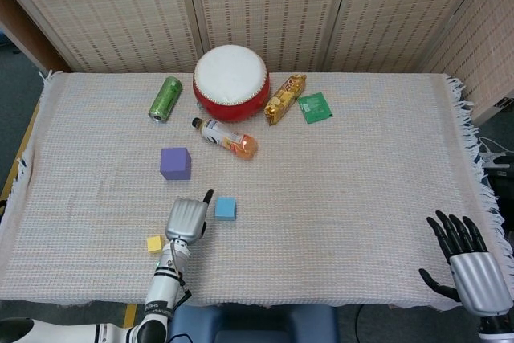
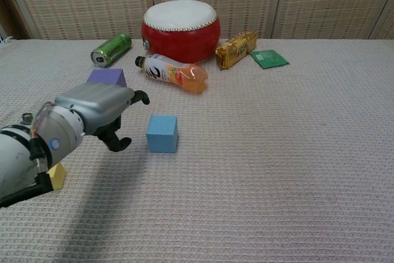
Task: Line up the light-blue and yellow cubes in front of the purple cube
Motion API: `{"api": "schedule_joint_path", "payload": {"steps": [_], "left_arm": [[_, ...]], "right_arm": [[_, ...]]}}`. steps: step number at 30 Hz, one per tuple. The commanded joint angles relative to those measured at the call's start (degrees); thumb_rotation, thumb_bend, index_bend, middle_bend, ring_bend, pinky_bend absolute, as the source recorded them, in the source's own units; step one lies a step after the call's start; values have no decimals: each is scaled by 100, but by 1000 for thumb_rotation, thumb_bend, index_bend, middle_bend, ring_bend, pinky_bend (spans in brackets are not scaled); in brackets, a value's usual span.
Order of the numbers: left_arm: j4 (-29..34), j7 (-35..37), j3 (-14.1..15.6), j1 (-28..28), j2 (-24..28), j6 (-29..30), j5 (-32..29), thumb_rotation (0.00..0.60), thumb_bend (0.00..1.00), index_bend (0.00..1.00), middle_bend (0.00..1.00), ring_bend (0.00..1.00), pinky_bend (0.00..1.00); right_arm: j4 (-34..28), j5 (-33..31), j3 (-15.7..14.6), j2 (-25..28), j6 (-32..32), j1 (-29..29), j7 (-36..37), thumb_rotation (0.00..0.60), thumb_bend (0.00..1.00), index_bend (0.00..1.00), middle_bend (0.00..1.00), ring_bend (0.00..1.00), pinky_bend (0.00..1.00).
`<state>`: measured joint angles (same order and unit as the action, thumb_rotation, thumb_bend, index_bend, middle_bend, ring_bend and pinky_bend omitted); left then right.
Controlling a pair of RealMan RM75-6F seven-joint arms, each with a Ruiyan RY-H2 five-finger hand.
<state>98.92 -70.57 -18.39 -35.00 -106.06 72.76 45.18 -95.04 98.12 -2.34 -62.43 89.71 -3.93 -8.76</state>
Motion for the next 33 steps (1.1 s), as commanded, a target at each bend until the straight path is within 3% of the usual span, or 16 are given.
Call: {"api": "schedule_joint_path", "payload": {"steps": [1, 24, 33], "left_arm": [[-158, 65, -41, -174, -101, 54, -133, 600, 396, 162, 1000, 1000, 1000], [-1278, 830, 495, -801, -567, -171, 150, 600, 397, 262, 1000, 1000, 1000], [-1492, 1141, 591, -833, -608, -109, 411, 600, 399, 444, 1000, 1000, 1000]], "right_arm": [[-4, -25, -7, 23, -4, 4, 11, 464, 26, 0, 0, 0, 0], [-128, -276, -45, 131, -193, 75, -36, 464, 26, 0, 0, 0, 0], [-163, -291, -77, 173, -212, 80, -38, 465, 26, 0, 0, 0, 0]]}}
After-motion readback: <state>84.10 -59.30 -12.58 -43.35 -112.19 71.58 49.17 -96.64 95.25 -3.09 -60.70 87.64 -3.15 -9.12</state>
